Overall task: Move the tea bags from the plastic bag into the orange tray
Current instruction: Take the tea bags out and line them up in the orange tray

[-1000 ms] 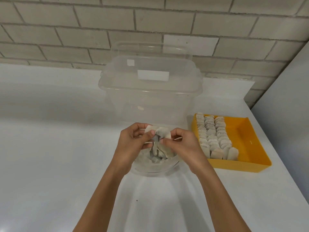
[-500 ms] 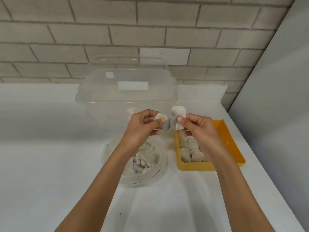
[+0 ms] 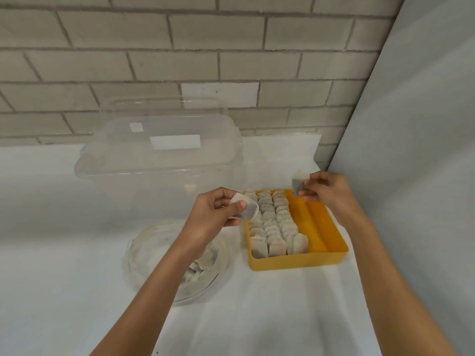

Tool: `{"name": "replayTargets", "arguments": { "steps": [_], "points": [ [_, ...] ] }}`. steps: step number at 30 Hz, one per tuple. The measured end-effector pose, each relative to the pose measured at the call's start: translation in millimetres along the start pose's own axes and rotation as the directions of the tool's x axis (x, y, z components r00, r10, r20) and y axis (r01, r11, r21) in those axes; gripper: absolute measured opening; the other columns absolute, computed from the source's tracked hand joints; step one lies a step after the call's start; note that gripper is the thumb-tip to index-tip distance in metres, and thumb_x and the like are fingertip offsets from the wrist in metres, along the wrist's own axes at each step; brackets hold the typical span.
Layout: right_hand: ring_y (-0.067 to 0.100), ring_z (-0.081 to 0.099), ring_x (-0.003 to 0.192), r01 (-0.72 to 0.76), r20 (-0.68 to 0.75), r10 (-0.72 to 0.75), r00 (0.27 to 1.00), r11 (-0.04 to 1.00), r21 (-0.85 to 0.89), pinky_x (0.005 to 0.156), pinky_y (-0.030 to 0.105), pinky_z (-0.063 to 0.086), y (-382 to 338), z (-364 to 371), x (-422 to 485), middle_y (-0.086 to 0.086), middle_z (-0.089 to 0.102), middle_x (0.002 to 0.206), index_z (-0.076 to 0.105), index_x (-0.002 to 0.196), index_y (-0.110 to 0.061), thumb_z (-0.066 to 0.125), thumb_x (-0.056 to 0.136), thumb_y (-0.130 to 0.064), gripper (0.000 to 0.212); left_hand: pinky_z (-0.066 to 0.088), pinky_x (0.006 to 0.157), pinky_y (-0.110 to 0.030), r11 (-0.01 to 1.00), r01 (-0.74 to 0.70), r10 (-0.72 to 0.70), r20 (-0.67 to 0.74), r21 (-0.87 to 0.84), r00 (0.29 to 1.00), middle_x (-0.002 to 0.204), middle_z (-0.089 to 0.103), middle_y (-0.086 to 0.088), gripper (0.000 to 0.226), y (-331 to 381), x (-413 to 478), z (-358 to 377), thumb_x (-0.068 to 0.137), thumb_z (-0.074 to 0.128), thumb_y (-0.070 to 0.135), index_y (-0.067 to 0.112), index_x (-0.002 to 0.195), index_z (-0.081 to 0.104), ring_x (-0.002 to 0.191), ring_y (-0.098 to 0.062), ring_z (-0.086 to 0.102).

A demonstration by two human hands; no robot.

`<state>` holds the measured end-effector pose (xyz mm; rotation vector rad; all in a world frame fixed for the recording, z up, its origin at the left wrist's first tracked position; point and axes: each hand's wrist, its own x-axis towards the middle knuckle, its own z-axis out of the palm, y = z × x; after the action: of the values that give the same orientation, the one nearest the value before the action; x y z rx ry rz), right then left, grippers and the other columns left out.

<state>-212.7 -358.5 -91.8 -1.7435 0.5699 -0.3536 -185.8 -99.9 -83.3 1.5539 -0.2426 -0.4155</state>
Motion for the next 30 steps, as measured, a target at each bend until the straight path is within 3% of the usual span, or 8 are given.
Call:
{"name": "replayTargets", "arguments": {
  "steps": [5,9,12,16,22,25,28,30],
  "points": [
    [0.035,0.07,0.077,-0.114,-0.094,0.085,0.992,0.925,-0.363,0.077,0.044,0.059,28,14,27,0.023,0.07,0.087,0.065,0.099,0.003,0.06,0.078,0.011,0.023,0.056,0.065,-0.02,1.0,0.009,-0.009,0.004,0.005,1.0,0.085,0.07,-0.012,0.016,-4,1,4,0.085,0.069,0.01,0.003,0.1,0.068,0.074,-0.014,0.066],
    [0.035,0.065,0.089,-0.197,-0.116,0.161,0.98,0.848,-0.492,0.073,0.032,0.054,41,32,38,0.022,0.067,0.097,0.066,0.094,0.007,0.063,0.077,0.008,0.018,0.056,0.066,-0.021,1.0,0.016,-0.016,-0.004,0.002,1.0,0.086,0.07,-0.013,0.016,-8,3,3,0.085,0.069,0.01,0.003,0.1,0.067,0.075,-0.015,0.067],
    [0.034,0.066,0.087,-0.274,-0.147,0.231,0.962,0.829,-0.488,0.069,0.036,0.056,49,38,41,0.023,0.066,0.1,0.064,0.099,0.007,0.062,0.081,0.005,0.018,0.056,0.065,-0.021,1.0,0.018,-0.018,-0.012,0.0,1.0,0.085,0.071,-0.011,0.014,-10,4,2,0.085,0.069,0.01,0.004,0.098,0.068,0.074,-0.014,0.068],
    [0.023,0.058,0.058,-0.36,-0.162,0.322,0.933,0.864,-0.353,0.053,0.028,0.051,51,42,39,0.02,0.063,0.093,0.061,0.099,0.007,0.054,0.088,0.006,0.013,0.056,0.064,-0.02,1.0,0.026,-0.026,-0.021,0.003,0.999,0.085,0.073,-0.01,0.014,-12,5,1,0.085,0.069,0.01,0.004,0.099,0.068,0.075,-0.014,0.069],
    [0.034,0.066,0.087,-0.315,-0.169,0.273,0.947,0.896,-0.314,0.08,0.043,0.057,54,45,37,0.022,0.065,0.099,0.064,0.101,0.008,0.049,0.088,0.008,0.02,0.053,0.061,-0.018,0.999,0.031,-0.031,-0.012,0.024,0.999,0.084,0.072,-0.007,0.013,-15,5,3,0.086,0.068,0.012,0.008,0.098,0.068,0.072,-0.01,0.068],
    [0.036,0.065,0.092,-0.282,-0.179,0.232,0.956,0.891,-0.355,0.084,0.047,0.056,55,46,38,0.023,0.067,0.101,0.065,0.099,0.008,0.05,0.086,0.008,0.02,0.052,0.063,-0.017,0.999,0.016,-0.015,-0.004,0.04,1.0,0.085,0.072,-0.006,0.011,-15,5,5,0.087,0.067,0.014,0.009,0.097,0.069,0.075,-0.008,0.067],
    [0.034,0.065,0.094,-0.261,-0.176,0.206,0.963,0.878,-0.4,0.082,0.035,0.054,50,47,32,0.022,0.067,0.103,0.066,0.1,0.008,0.054,0.088,0.004,0.018,0.052,0.068,-0.018,0.998,-0.004,0.004,-0.005,0.067,1.0,0.086,0.072,-0.006,0.01,-15,6,9,0.087,0.068,0.017,0.011,0.095,0.071,0.078,-0.004,0.064],
    [0.029,0.063,0.092,-0.246,-0.15,0.198,0.969,0.847,-0.471,0.072,0.028,0.047,44,45,27,0.019,0.066,0.099,0.065,0.094,0.007,0.054,0.09,0.0,0.014,0.05,0.068,-0.018,0.996,-0.02,0.021,-0.006,0.086,1.0,0.081,0.069,-0.002,0.008,-14,6,10,0.086,0.069,0.018,0.013,0.091,0.072,0.076,-0.003,0.06]
  ]
}}
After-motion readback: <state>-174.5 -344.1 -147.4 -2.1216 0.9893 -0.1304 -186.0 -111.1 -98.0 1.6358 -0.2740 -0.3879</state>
